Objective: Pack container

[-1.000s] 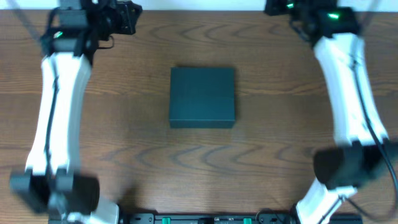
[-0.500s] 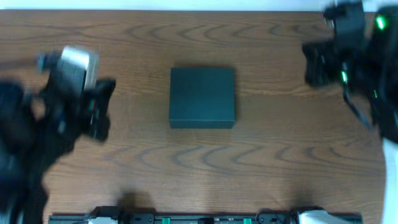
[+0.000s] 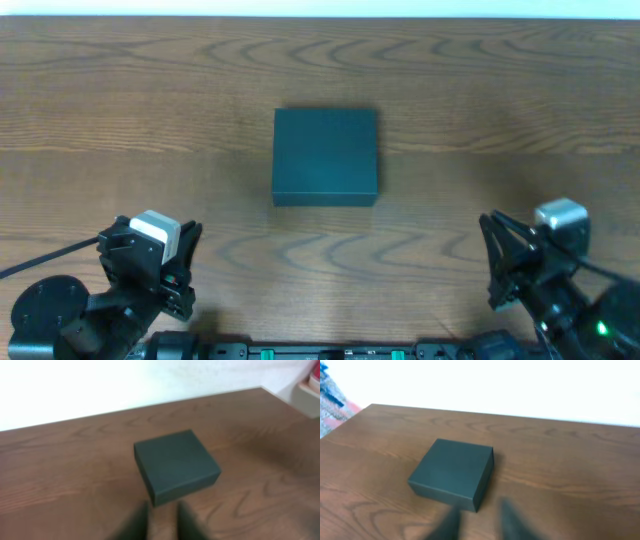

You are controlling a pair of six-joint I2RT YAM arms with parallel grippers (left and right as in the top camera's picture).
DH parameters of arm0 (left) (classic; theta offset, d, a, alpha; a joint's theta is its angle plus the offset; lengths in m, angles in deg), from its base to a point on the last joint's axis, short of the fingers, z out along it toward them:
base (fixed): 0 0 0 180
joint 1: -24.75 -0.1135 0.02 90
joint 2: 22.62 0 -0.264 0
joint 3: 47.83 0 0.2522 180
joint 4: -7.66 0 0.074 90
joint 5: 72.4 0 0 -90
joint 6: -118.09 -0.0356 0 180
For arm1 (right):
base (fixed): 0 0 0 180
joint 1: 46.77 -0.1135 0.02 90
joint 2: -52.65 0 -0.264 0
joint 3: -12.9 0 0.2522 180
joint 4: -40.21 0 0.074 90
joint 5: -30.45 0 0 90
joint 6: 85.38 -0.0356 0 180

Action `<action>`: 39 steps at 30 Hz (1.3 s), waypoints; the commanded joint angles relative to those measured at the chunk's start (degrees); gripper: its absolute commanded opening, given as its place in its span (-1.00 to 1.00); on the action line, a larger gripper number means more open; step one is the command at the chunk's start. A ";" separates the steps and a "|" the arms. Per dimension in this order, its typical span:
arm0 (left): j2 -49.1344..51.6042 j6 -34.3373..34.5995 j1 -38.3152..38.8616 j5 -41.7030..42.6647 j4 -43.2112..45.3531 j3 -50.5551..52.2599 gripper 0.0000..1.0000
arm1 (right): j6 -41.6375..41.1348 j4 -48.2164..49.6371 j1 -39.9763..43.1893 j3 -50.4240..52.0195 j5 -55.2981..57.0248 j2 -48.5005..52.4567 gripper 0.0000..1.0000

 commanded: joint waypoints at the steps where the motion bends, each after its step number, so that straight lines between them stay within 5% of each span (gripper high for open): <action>1: 0.02 2.54 -0.07 1.09 2.25 0.33 0.73 | -1.05 0.26 -0.57 1.27 1.20 -0.13 0.98; 2: 0.02 2.56 -0.07 1.09 2.93 0.33 0.91 | -1.11 0.13 -0.57 1.27 1.14 -0.11 0.98; 19: 0.02 2.49 -0.07 1.05 -11.76 0.33 0.91 | -1.90 -16.39 -0.57 1.31 1.01 -0.07 0.99; 23: -1.20 0.92 0.52 -5.51 -12.50 0.33 0.90 | -1.90 -20.81 -0.57 1.31 1.01 -0.07 0.98; 28: -6.99 -1.25 -2.19 -7.19 -6.62 3.69 0.90 | -1.90 -22.99 -0.57 1.31 1.01 -0.07 0.99; 39: -26.21 -3.23 -9.18 -11.54 10.88 33.40 0.90 | -1.90 -23.02 -0.57 1.31 1.01 -0.07 0.99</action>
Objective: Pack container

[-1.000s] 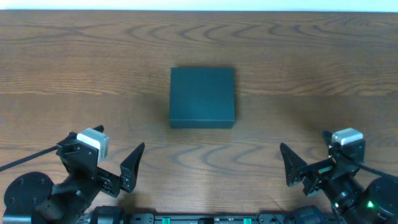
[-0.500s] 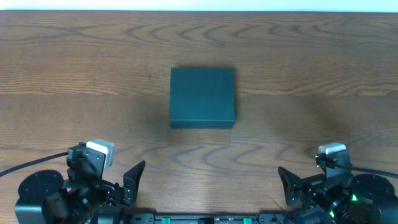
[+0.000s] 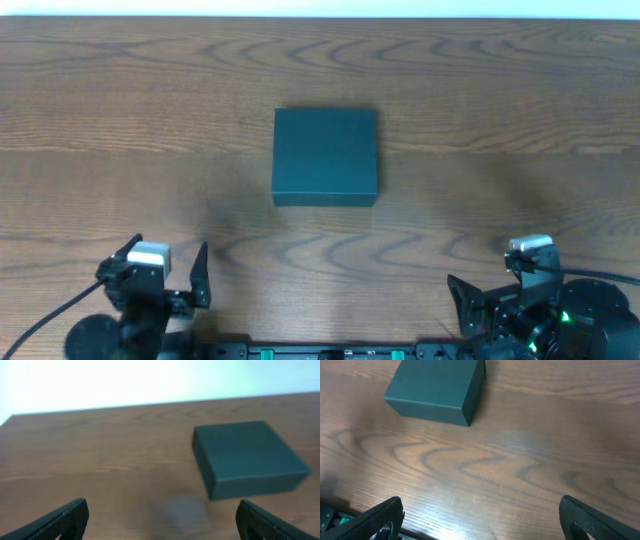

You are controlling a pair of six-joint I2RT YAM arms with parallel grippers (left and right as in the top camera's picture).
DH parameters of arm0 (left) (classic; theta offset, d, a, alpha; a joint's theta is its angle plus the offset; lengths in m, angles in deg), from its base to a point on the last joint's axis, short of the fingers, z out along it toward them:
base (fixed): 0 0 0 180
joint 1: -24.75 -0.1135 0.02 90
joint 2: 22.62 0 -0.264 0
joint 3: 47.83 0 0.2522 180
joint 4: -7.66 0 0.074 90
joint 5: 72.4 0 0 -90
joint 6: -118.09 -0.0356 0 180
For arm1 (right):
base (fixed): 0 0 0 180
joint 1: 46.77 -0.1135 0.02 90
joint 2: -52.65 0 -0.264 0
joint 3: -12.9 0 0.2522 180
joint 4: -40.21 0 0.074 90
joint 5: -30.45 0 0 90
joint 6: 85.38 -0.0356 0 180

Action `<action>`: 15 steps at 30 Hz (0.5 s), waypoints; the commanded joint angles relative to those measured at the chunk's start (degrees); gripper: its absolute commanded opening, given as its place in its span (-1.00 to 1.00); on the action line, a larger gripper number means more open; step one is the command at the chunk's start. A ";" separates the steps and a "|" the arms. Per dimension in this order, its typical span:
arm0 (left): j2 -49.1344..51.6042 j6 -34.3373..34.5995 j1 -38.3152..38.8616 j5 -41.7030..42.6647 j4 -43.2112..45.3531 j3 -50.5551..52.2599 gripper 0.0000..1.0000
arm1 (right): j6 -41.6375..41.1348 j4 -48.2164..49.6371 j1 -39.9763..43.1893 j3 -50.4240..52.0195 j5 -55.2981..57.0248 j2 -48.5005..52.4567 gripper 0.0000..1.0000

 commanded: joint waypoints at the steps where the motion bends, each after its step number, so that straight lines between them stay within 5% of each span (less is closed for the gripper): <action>1: -3.39 -2.27 -0.35 -1.57 3.21 7.72 0.91 | -0.59 -0.02 -0.50 0.02 0.44 0.09 0.99; 15: -5.57 -2.45 -0.22 -0.98 21.81 28.92 0.91 | -0.61 -0.02 -0.50 0.02 0.44 0.09 0.99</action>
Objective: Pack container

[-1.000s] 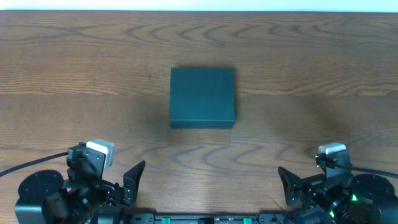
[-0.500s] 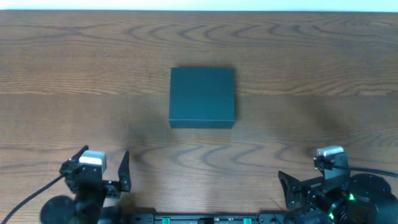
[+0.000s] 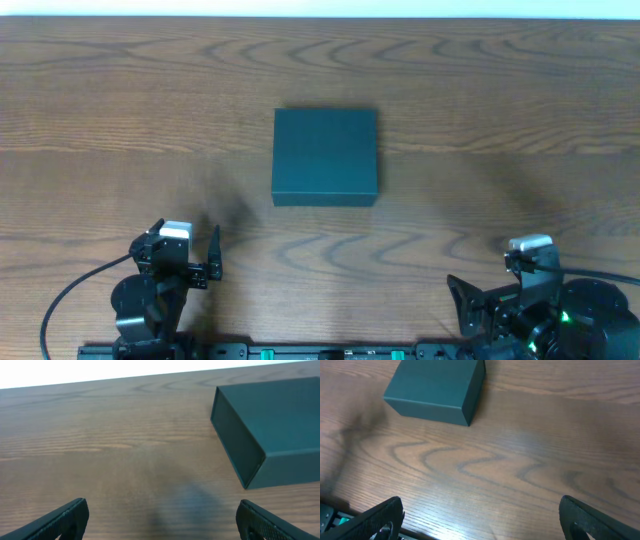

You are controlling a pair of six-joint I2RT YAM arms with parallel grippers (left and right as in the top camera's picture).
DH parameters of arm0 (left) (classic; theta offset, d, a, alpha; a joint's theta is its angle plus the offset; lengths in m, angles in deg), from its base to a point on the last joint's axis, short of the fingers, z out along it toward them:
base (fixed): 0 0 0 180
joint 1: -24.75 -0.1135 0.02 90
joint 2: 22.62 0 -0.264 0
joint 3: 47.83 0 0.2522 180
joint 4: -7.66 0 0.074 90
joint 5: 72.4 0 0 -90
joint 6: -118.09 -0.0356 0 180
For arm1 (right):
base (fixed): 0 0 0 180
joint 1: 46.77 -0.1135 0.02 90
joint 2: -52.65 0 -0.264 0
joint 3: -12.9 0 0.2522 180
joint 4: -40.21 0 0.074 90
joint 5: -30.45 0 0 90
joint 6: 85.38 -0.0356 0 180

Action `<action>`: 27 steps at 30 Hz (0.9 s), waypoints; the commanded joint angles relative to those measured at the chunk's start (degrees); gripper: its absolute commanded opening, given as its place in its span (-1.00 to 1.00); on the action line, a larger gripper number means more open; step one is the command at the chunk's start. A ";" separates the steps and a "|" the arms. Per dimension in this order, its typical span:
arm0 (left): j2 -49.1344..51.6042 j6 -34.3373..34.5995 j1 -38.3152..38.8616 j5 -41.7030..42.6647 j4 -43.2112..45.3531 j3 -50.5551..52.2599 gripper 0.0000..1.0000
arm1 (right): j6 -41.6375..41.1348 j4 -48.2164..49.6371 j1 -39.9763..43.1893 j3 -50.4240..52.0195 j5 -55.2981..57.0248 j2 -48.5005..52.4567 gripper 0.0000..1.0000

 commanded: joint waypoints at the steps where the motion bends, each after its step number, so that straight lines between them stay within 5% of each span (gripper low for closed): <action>1: -0.63 -1.03 -0.13 0.20 1.62 2.14 0.90 | -0.57 0.00 -0.42 0.02 0.39 0.07 0.99; 27: -0.59 -3.80 -0.07 -0.39 2.58 2.91 0.91 | -0.57 0.00 -0.42 0.02 0.39 0.07 0.99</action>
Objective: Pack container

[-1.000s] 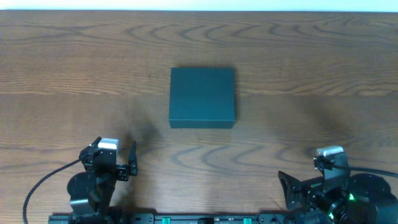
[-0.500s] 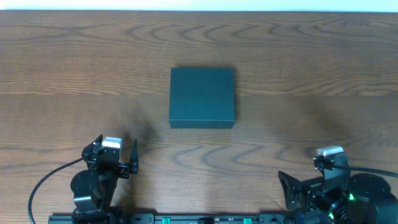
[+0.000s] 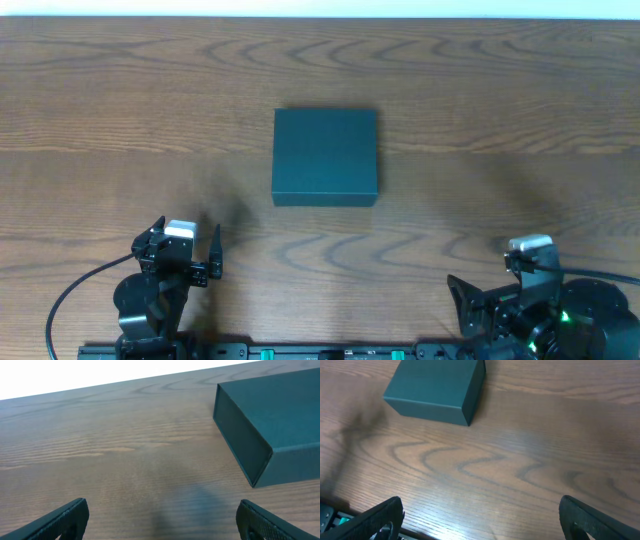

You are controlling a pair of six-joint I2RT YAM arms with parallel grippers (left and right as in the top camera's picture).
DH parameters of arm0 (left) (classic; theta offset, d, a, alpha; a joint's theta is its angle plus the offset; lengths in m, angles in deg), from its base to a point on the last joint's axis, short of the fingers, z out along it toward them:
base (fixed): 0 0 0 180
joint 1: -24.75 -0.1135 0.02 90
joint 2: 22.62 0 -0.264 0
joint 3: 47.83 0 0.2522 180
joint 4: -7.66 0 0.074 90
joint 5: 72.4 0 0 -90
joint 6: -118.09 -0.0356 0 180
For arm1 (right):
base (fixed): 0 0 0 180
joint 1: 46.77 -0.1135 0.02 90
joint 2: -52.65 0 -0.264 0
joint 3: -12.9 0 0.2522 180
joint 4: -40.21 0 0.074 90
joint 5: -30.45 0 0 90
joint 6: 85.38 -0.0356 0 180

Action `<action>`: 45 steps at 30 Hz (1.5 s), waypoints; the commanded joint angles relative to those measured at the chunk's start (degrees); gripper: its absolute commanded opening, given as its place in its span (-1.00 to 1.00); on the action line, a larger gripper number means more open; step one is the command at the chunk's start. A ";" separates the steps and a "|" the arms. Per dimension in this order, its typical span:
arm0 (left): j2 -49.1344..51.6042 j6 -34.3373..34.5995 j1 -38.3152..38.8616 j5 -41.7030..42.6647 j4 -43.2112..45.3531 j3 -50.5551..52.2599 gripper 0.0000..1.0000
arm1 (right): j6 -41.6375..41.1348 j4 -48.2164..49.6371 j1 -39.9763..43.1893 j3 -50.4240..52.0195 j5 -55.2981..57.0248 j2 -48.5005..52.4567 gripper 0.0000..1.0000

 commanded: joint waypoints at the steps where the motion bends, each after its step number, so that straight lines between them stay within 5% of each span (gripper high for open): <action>1: -0.52 -0.85 -0.07 -0.35 0.20 1.31 0.90 | -0.59 0.00 -0.42 0.00 0.39 0.07 0.98; 7: -0.52 -0.85 -0.07 -0.35 0.20 1.31 0.90 | -0.48 0.42 -0.42 0.00 0.79 0.07 0.98; 12: -0.52 -0.85 -0.07 -0.35 0.20 1.31 0.90 | 7.17 10.73 -1.27 2.62 4.92 -2.75 0.98; 15: -0.52 -0.85 -0.07 -0.35 0.20 1.31 0.90 | 16.48 22.93 0.04 12.37 4.90 -9.03 0.99; 19: -0.52 -0.85 -0.07 -0.35 0.20 1.31 0.91 | 18.56 30.40 2.51 24.11 4.92 -16.96 0.99; 26: -0.52 -0.85 -0.07 -0.35 0.20 1.31 0.91 | 18.53 30.77 6.01 36.26 4.87 -26.27 0.99; 45: -0.52 -0.85 -0.07 -0.35 0.20 1.31 0.90 | 18.53 31.28 5.95 49.81 4.87 -26.16 0.98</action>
